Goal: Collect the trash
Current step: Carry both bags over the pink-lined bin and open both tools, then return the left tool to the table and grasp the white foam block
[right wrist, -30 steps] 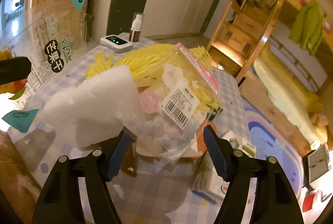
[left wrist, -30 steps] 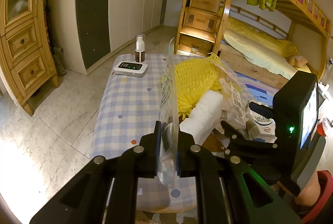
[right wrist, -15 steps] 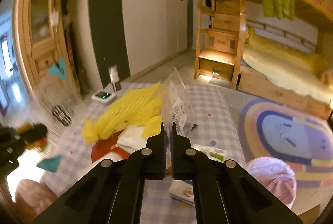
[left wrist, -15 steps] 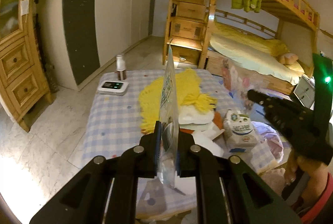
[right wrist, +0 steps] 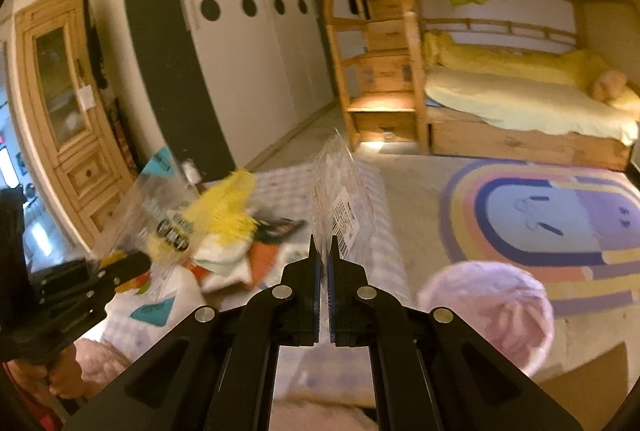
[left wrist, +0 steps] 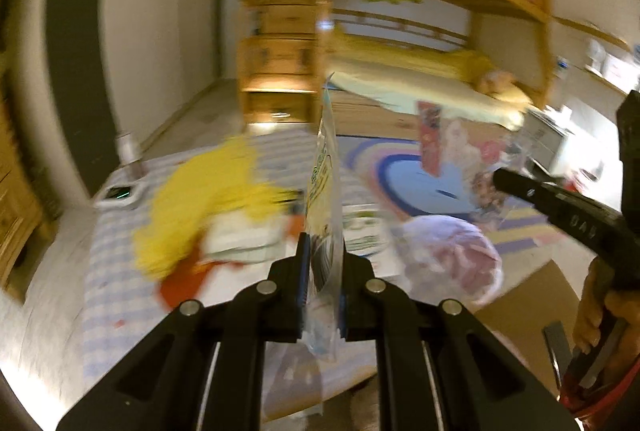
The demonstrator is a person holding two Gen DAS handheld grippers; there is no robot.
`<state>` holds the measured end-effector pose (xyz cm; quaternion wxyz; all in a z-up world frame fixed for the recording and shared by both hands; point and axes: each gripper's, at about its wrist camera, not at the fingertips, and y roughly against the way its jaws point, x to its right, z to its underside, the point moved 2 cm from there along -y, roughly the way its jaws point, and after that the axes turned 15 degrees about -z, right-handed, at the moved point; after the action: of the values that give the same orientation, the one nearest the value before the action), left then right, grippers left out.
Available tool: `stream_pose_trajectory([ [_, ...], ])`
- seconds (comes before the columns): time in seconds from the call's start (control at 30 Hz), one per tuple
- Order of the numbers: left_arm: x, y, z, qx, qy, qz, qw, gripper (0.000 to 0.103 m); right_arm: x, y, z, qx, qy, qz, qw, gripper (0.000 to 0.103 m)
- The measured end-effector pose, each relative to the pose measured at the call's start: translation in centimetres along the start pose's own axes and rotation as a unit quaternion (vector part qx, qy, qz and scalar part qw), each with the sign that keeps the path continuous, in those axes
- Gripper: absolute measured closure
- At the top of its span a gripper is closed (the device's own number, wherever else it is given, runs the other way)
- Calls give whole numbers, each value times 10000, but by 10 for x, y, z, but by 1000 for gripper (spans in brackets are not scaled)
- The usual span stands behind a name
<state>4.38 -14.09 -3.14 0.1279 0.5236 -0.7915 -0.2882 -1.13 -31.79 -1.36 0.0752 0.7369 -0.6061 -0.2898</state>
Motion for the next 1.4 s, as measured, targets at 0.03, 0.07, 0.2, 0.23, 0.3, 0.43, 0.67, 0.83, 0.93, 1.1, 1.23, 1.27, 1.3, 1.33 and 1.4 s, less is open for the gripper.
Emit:
stream_pose_trajectory([
  [0.03,10,-2,-1,1,-71,109,9999,94,9,6,5,-12,-67,110,9999,100],
  [0.07,24,-6,-3,-12,-177,258,9995,94,18,11,10,-24,-147,205,9997,100],
  [0.2,70,-26,-16,-59,-454,774,9959,93,51,25,23,-78,-433,542,9976,100],
  [0.23,80,-33,-19,-94,-506,914,9945,93,62,28,26,-87,-546,613,9966,100],
  [0.3,97,-46,-23,-202,-587,1161,9913,93,78,31,31,-105,-725,700,9949,100],
  [0.43,140,-83,-28,-542,-860,1583,9821,92,110,26,39,-161,-1006,824,9914,100],
  [0.67,183,-126,-26,-902,-1322,1670,9729,89,154,12,57,-287,-1380,879,9861,98],
  [0.83,195,-133,-32,-919,-1510,1635,9706,89,181,-2,69,-403,-1612,949,9815,98],
  [0.93,200,-137,-35,-883,-1542,1591,9711,89,195,-13,75,-486,-1681,1068,9788,98],
  [1.1,200,-138,-42,-790,-1486,1409,9756,75,220,-30,92,-785,-1953,1257,9695,85],
  [1.23,182,-131,-46,-740,-1270,1193,9819,69,213,-20,87,-724,-1898,1391,9692,66],
  [1.27,175,-126,-48,-690,-1194,1141,9838,69,207,-14,81,-672,-1807,1427,9708,66],
  [1.3,167,-119,-50,-636,-1120,1090,9857,68,202,-9,77,-628,-1742,1449,9720,66],
  [1.33,160,-112,-52,-588,-1072,995,9875,68,193,-2,69,-536,-1624,1466,9743,66],
  [1.4,149,-100,-55,-483,-995,851,9902,68,175,11,56,-384,-1439,1460,9780,66],
])
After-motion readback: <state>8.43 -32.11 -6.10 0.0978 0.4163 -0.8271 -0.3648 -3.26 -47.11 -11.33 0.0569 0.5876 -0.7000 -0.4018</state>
